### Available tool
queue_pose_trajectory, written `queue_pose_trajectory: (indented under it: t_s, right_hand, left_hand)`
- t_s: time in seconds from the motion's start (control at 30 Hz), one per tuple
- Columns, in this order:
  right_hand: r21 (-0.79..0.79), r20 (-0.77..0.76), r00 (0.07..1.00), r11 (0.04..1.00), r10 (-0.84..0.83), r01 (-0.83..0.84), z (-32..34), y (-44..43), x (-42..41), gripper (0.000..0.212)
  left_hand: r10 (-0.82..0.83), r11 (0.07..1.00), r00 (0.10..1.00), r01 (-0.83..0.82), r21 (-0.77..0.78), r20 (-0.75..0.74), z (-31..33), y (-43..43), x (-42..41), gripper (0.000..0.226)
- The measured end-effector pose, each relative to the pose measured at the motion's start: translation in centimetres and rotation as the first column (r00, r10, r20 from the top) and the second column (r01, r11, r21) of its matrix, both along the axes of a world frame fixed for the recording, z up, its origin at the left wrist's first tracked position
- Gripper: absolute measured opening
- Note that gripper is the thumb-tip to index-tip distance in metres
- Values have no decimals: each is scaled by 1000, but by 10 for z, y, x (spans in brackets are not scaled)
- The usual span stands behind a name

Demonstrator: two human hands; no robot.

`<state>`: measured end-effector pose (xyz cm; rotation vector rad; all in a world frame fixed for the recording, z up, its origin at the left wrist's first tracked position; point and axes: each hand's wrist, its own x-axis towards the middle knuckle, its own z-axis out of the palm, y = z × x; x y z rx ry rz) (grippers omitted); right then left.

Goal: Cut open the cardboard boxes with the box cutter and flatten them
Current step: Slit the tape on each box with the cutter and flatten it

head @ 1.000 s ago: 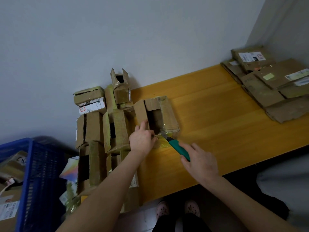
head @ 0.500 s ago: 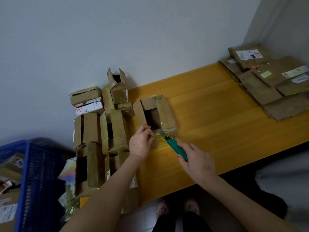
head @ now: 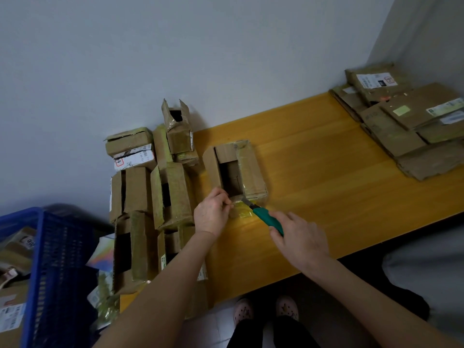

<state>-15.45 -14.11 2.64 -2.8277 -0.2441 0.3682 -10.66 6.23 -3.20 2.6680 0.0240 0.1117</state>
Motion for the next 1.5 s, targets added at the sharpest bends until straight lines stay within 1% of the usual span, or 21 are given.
queue_pose_trajectory:
  t_s: [0.17, 0.33, 0.47, 0.53, 0.57, 0.63, 0.67, 0.7, 0.77, 0.87, 0.93, 1.03, 1.13, 1.2, 1.23, 1.3, 1.33, 1.4, 1.43, 1.47, 1.5]
  right_hand:
    - [-44, 20, 1000, 999, 0, 1, 3, 9, 9, 44]
    - [-40, -18, 1000, 999, 12, -12, 6, -1, 15, 45]
    - [-41, 20, 999, 998, 38, -38, 11, -11, 13, 46]
    - [36, 35, 999, 999, 28, -30, 12, -20, 16, 45]
    - [127, 43, 999, 992, -7, 2, 11, -27, 19, 45]
    - [356, 67, 988, 928, -138, 106, 4, -39, 29, 42]
    - [428, 60, 977, 889, -207, 162, -2, -41, 36, 41]
    - [454, 35, 964, 864, -264, 220, -10, -39, 45, 40]
    - [437, -38, 940, 841, -338, 320, -33, -31, 64, 42]
    - [357, -169, 913, 841, -371, 407, -71, -17, 88, 52]
    - [312, -240, 888, 835, -392, 453, -89, -11, 99, 55]
    - [261, -269, 861, 828, -431, 496, -102, -3, 113, 56]
    - [234, -292, 850, 829, -438, 508, -113, 1, 126, 56]
    - [224, -321, 837, 823, -444, 522, -118, 2, 131, 58]
    - [214, -338, 832, 825, -440, 523, -120, 1, 133, 60]
    - [192, -364, 836, 845, -411, 499, -123, -1, 135, 59]
    - [191, -361, 845, 855, -395, 482, -120, -2, 136, 55]
    - [249, -288, 876, 853, -387, 459, -103, 0, 140, 44]
    - [295, -226, 892, 845, -392, 446, -92, 3, 143, 46]
    - [315, -172, 904, 848, -390, 426, -78, 9, 144, 54]
    - [290, -135, 920, 873, -367, 391, -63, 18, 146, 66]
  left_hand:
    - [-44, 998, 999, 43, 43, 28, -1, -1, 4, 4]
    - [-19, 998, 1000, 19, 60, 1, 1, 3, 10, 5]
    - [-15, 998, 1000, 16, 63, -11, 3, 4, 15, 6]
    - [14, 998, 1000, -13, 57, -19, 4, 11, 17, 6]
    - [26, 998, 999, -25, 54, -21, 4, 16, 17, 6]
    - [9, 997, 1000, -8, 71, -9, 4, 21, 17, 5]
    - [-12, 996, 1000, 12, 90, 2, 4, 21, 18, 5]
    - [-30, 993, 999, 29, 116, 11, 5, 20, 18, 5]
    - [-63, 980, 998, 59, 188, 18, 5, 16, 19, 10]
    - [-50, 970, 999, 46, 239, 11, 9, 11, 23, 26]
    - [39, 966, 999, -31, 256, -26, 15, 9, 30, 38]
    - [181, 945, 979, -146, 292, -97, 22, 4, 48, 53]
    - [249, 923, 952, -178, 341, -179, 23, -2, 63, 64]
    - [254, 923, 939, -164, 348, -231, 21, -3, 71, 61]
    - [249, 928, 933, -152, 341, -260, 20, -3, 74, 56]
    - [228, 944, 920, -128, 304, -318, 18, -3, 77, 39]
    - [222, 951, 915, -126, 283, -337, 17, -3, 76, 31]
    - [221, 960, 910, -139, 245, -351, 15, -5, 73, 23]
    - [223, 962, 909, -148, 230, -352, 14, -7, 70, 22]
    - [224, 964, 908, -153, 218, -353, 14, -10, 68, 23]
    - [222, 966, 907, -154, 209, -357, 14, -13, 65, 27]
